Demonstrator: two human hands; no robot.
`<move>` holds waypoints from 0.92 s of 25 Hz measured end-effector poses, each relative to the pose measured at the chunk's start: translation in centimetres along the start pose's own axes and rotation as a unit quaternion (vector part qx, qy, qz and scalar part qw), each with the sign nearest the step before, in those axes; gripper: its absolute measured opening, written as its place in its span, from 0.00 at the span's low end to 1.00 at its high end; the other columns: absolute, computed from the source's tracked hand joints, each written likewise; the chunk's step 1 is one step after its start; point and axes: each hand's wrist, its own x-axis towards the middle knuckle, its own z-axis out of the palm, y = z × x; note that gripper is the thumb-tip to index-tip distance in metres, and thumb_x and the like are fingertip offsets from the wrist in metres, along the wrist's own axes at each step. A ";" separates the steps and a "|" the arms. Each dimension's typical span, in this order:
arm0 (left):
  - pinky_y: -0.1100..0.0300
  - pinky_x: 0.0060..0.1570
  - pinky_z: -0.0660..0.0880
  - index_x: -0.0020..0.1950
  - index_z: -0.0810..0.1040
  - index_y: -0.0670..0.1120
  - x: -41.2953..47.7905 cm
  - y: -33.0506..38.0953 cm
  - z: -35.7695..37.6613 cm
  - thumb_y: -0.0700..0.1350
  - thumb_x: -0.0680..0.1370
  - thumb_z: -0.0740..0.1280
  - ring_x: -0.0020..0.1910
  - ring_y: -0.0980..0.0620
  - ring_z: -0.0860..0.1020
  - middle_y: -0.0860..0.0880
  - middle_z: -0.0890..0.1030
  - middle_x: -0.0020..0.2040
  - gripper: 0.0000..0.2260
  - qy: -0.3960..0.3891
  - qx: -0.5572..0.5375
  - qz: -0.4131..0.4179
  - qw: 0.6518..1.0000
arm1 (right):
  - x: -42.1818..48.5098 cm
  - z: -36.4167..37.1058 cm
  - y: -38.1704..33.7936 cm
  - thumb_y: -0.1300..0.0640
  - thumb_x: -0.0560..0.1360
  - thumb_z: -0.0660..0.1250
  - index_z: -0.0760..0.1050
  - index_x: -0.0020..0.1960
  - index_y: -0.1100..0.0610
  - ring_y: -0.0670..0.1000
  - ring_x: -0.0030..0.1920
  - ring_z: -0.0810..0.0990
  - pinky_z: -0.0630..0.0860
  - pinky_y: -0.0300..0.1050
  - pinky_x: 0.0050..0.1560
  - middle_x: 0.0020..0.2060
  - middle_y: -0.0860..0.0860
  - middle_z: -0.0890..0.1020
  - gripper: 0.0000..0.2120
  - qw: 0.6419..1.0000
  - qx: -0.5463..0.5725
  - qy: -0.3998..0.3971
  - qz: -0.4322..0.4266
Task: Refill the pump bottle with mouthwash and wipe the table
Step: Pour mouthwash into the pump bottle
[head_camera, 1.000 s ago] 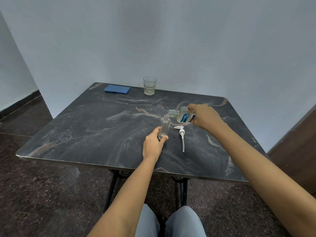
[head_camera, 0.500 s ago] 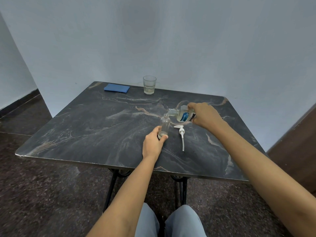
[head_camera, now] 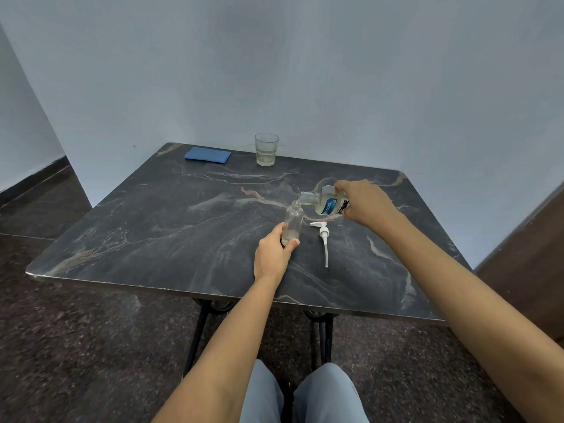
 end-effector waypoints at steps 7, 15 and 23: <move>0.53 0.56 0.74 0.68 0.72 0.53 0.0 0.0 0.0 0.51 0.76 0.68 0.57 0.49 0.78 0.49 0.81 0.59 0.21 0.001 0.001 0.000 1.000 | 0.1 0.0 0.0 0.63 0.71 0.68 0.72 0.61 0.50 0.58 0.49 0.81 0.78 0.52 0.44 0.53 0.54 0.82 0.20 1.000 -0.002 0.000 0.001; 0.51 0.56 0.76 0.68 0.72 0.53 0.0 0.1 0.0 0.51 0.76 0.69 0.56 0.49 0.79 0.50 0.81 0.58 0.21 -0.001 0.000 -0.003 1.000 | 0.1 0.0 0.0 0.64 0.71 0.66 0.72 0.61 0.51 0.58 0.48 0.80 0.74 0.48 0.40 0.51 0.54 0.82 0.20 1.000 -0.010 0.005 -0.004; 0.48 0.56 0.76 0.65 0.73 0.53 -0.1 0.2 -0.1 0.51 0.76 0.69 0.53 0.50 0.79 0.52 0.82 0.55 0.18 -0.002 -0.006 0.002 1.000 | 0.1 -0.3 -0.1 0.64 0.71 0.67 0.72 0.61 0.51 0.58 0.49 0.81 0.73 0.48 0.41 0.52 0.54 0.82 0.20 1.000 -0.024 0.005 -0.007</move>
